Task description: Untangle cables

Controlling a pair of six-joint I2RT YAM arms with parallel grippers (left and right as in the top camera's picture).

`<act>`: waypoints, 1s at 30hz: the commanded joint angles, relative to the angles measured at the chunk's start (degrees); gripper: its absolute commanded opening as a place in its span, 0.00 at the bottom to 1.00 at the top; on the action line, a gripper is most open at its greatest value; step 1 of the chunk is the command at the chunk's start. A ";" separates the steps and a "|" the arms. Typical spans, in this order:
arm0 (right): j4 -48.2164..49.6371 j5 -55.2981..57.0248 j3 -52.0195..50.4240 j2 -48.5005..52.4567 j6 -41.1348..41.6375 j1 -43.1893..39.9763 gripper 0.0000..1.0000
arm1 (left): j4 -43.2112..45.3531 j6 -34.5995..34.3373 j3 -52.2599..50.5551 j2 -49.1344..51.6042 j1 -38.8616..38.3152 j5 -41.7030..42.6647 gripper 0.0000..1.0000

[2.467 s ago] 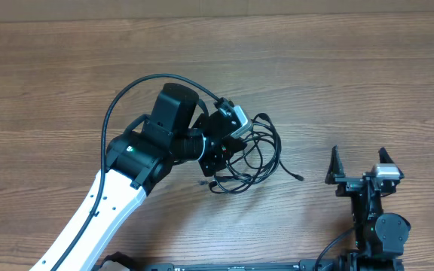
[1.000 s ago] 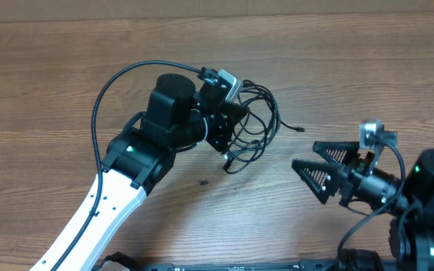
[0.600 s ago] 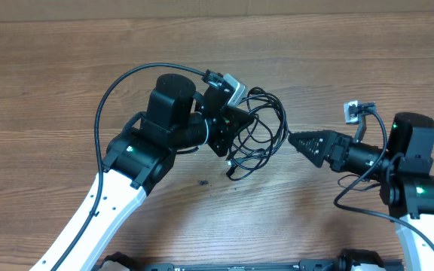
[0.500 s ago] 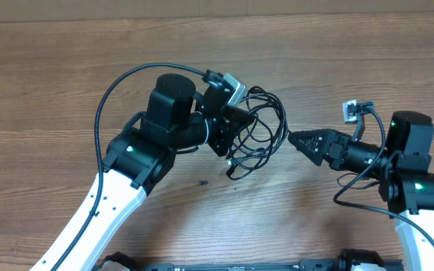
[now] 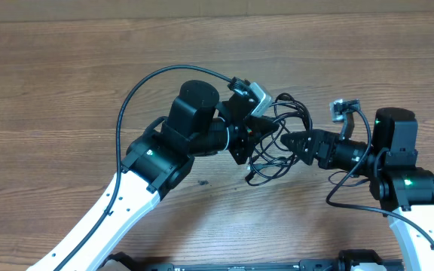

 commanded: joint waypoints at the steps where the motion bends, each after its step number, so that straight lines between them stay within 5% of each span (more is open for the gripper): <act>1: 0.24 4.07 1.31 0.02 -0.17 0.33 0.45 | 0.66 -0.59 1.64 -0.11 -0.20 1.33 0.04; 3: 0.17 5.33 1.29 0.02 0.04 0.33 0.24 | 0.66 -0.61 1.64 -0.13 -0.20 1.36 0.04; 8: -1.14 9.88 1.29 0.02 0.09 0.33 0.05 | 0.52 -0.57 1.64 -1.01 0.63 7.08 0.04; 30: -3.08 14.21 1.29 0.07 2.40 0.33 0.04 | -1.62 -0.57 1.64 -14.60 12.72 6.62 0.04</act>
